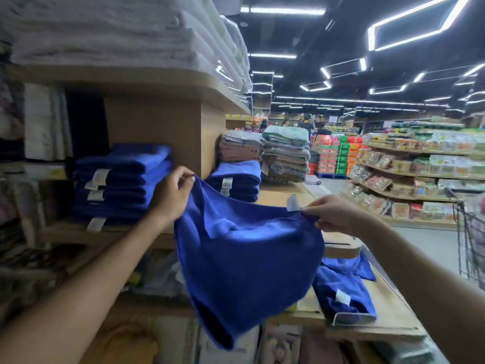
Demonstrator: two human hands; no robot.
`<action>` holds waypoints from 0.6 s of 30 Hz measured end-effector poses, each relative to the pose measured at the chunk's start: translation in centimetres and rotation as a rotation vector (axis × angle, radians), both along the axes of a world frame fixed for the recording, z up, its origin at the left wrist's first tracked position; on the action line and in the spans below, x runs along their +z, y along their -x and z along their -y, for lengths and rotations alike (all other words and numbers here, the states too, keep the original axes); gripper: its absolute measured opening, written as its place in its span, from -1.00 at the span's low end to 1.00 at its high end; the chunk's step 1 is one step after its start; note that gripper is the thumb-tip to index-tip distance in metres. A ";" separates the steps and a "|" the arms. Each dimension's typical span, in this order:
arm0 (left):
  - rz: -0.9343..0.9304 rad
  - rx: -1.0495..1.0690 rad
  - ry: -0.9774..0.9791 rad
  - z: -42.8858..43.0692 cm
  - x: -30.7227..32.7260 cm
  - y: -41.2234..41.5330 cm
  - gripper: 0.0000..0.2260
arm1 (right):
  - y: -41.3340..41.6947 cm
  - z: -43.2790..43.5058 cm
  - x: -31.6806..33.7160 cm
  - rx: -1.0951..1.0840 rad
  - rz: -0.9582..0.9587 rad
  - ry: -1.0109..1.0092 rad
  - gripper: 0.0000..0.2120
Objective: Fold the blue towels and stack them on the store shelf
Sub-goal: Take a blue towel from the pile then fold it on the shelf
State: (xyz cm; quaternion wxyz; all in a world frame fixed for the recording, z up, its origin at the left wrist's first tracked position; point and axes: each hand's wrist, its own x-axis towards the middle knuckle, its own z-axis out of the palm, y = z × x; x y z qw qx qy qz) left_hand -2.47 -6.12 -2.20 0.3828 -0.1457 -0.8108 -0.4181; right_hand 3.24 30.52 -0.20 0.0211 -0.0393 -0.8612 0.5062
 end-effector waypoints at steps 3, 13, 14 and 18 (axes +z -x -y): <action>0.063 0.035 -0.006 0.1 -2.5 1.3 -0.85 | 0.2 0.0 -0.2 -0.018 -0.016 0.062 -0.76; 0.181 0.092 0.113 0.4 -4.5 2.3 -0.82 | -1.8 2.6 -1.2 0.103 -0.240 -0.503 -0.49; 0.186 0.088 0.108 0.4 -4.5 2.3 -0.83 | -1.9 2.9 -1.6 0.087 -0.238 -0.614 -0.49; 0.190 0.077 0.104 0.5 -4.5 2.3 -0.90 | -2.9 3.6 -2.1 0.128 -0.431 -0.645 -0.96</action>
